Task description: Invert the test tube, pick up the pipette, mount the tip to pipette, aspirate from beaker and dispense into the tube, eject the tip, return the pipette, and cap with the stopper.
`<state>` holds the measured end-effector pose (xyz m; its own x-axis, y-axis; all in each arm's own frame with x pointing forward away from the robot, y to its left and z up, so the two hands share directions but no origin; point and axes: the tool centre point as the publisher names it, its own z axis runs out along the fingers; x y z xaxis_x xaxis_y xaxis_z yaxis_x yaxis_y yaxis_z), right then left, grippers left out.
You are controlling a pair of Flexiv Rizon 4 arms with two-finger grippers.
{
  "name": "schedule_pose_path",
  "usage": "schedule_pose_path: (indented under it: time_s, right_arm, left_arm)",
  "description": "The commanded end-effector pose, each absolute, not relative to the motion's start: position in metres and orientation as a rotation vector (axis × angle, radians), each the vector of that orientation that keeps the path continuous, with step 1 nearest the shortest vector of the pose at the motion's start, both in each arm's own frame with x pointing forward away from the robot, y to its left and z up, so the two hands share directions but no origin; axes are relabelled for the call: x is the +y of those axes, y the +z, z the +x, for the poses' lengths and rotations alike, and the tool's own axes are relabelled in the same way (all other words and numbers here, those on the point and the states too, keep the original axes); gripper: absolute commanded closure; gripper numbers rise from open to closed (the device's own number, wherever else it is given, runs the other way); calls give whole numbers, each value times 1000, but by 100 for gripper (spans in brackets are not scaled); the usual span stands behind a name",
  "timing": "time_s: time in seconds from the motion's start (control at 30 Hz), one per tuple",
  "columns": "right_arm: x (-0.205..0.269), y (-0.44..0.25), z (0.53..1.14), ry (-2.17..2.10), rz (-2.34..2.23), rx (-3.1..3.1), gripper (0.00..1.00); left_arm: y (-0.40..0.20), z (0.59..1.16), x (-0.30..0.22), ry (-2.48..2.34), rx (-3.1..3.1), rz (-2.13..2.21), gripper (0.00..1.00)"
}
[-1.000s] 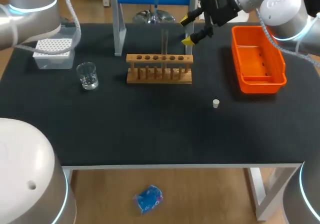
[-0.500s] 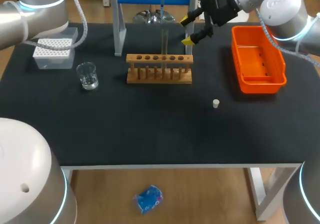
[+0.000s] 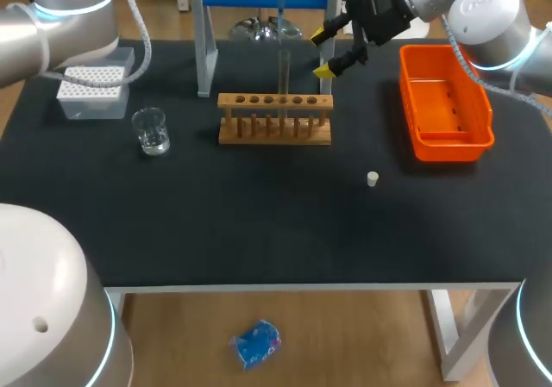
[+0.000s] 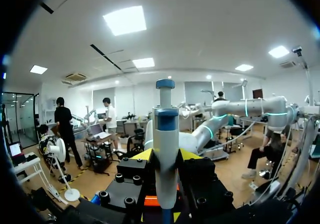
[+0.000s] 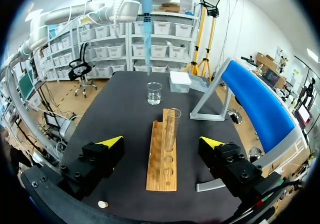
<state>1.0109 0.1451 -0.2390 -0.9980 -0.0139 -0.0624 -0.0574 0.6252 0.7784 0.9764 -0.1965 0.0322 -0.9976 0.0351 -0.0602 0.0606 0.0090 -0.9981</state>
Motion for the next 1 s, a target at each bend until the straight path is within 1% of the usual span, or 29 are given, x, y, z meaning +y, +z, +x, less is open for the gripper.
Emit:
schedule_pose_path:
  time_s: [0.03, 0.47, 1.0]
  right_arm:
    - [145, -239, 1012, 1336, -63, 2788, 0]
    - [145, -239, 1012, 1336, -63, 2788, 0]
    - [145, -239, 1012, 1336, -63, 2788, 0]
  left_arm:
    - [25, 989, -197, -2229, 2214, 141, 100]
    - [14, 1005, -205, -2268, 2262, 177, 100]
    - [0, 1020, -201, -2271, 2253, 145, 100]
